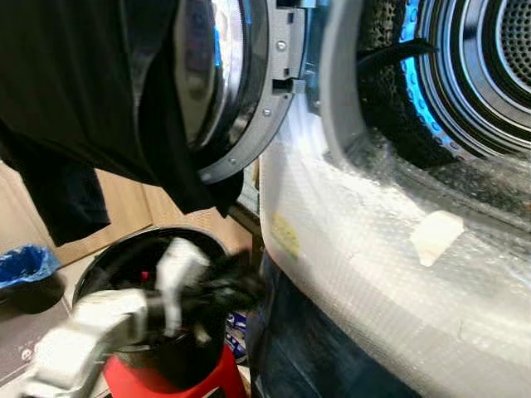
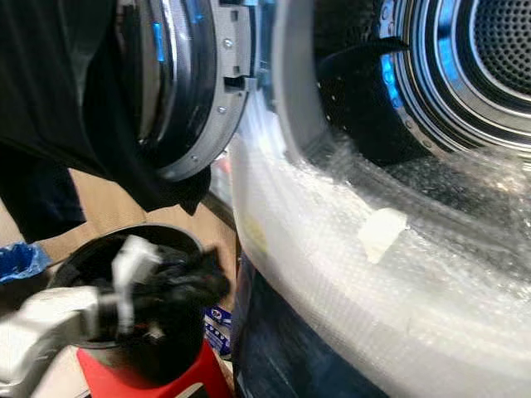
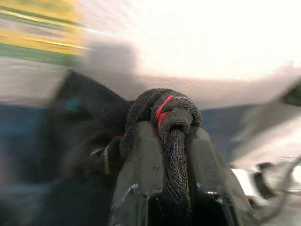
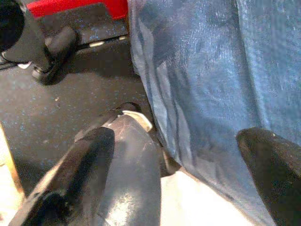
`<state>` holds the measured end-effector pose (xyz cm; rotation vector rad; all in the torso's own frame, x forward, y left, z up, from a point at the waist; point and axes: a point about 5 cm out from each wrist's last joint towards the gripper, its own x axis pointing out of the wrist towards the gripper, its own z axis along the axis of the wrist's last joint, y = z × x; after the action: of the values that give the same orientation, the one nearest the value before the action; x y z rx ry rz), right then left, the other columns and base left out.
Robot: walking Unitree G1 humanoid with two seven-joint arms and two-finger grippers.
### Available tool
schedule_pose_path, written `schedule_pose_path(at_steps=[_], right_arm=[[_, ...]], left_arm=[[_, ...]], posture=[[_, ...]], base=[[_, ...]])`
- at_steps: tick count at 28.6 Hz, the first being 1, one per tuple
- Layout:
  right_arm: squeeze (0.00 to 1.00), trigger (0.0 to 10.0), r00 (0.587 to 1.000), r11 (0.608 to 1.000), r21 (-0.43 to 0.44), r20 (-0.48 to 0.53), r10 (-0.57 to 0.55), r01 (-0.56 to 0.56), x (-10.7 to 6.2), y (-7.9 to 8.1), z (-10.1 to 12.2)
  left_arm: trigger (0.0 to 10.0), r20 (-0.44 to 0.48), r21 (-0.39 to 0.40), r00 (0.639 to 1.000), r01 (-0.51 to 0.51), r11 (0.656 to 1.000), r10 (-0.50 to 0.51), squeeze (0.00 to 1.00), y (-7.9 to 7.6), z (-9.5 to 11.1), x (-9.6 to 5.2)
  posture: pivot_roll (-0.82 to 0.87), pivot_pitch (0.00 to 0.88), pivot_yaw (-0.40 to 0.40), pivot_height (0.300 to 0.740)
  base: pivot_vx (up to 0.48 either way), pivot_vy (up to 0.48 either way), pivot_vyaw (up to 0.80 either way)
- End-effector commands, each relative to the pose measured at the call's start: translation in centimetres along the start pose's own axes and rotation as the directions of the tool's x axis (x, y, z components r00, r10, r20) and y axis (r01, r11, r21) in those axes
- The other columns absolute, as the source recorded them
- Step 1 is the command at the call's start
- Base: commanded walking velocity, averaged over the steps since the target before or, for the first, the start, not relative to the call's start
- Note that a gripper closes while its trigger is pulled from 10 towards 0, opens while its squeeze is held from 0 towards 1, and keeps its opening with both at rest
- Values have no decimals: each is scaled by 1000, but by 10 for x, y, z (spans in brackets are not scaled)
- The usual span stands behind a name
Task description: Clothes washing
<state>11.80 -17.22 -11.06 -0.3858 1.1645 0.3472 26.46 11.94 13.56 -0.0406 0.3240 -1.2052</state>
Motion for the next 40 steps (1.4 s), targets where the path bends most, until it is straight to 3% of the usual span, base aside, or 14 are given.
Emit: schedule_pose_path(at_steps=[1,7,19,20,24,27,29,30,36,40], right_arm=[[0,10000,1000,1000,16,-11,-11,11,0,-1,-4],[0,10000,1000,1000,25,-10,-11,12,0,1,-4],[0,10000,1000,1000,-20,0,-6,6,-1,0,-5],[0,10000,999,993,-111,20,28,-26,-1,1,-1],[0,10000,998,986,-161,28,47,-42,-1,2,1],[0,10000,986,971,-234,144,87,-51,-3,-30,44],[0,10000,983,961,-272,157,94,-48,-6,-43,50],[992,10000,982,958,-284,160,96,-47,-7,-46,51],[1000,10000,950,966,-214,246,194,-142,-14,-56,57],[1000,10000,935,938,-287,233,267,-196,-18,-59,56]], left_arm=[[0,-42,10,995,87,996,-86,0,-4,-7,20],[0,-175,-13,965,196,981,-195,0,-12,-30,32],[0,-311,-45,944,106,993,-114,0,-4,-67,19],[0,-342,-82,933,89,993,-112,0,-2,-79,12],[0,-356,-104,926,92,990,-124,0,-3,-85,8],[0,-367,-133,916,122,984,-163,0,-7,-93,8],[0,-366,-135,915,129,982,-170,0,-9,-93,8],[0,-365,-135,915,131,982,-172,0,-9,-94,8],[0,-356,-162,921,106,981,-158,0,-11,-98,0],[0,-351,-166,923,103,981,-157,0,-11,-98,-1]], posture=[[270,0,-30,740],[245,0,-23,740],[275,0,-29,740],[280,0,-23,740],[264,0,-16,740],[258,0,-14,740],[247,0,-7,740],[247,0,-7,740],[243,0,-11,740],[243,0,-13,740]], base=[[0,0,0],[0,0,0],[0,0,0],[0,0,0],[0,0,0],[0,0,0],[0,0,0],[0,0,0],[0,0,0],[0,0,0]])
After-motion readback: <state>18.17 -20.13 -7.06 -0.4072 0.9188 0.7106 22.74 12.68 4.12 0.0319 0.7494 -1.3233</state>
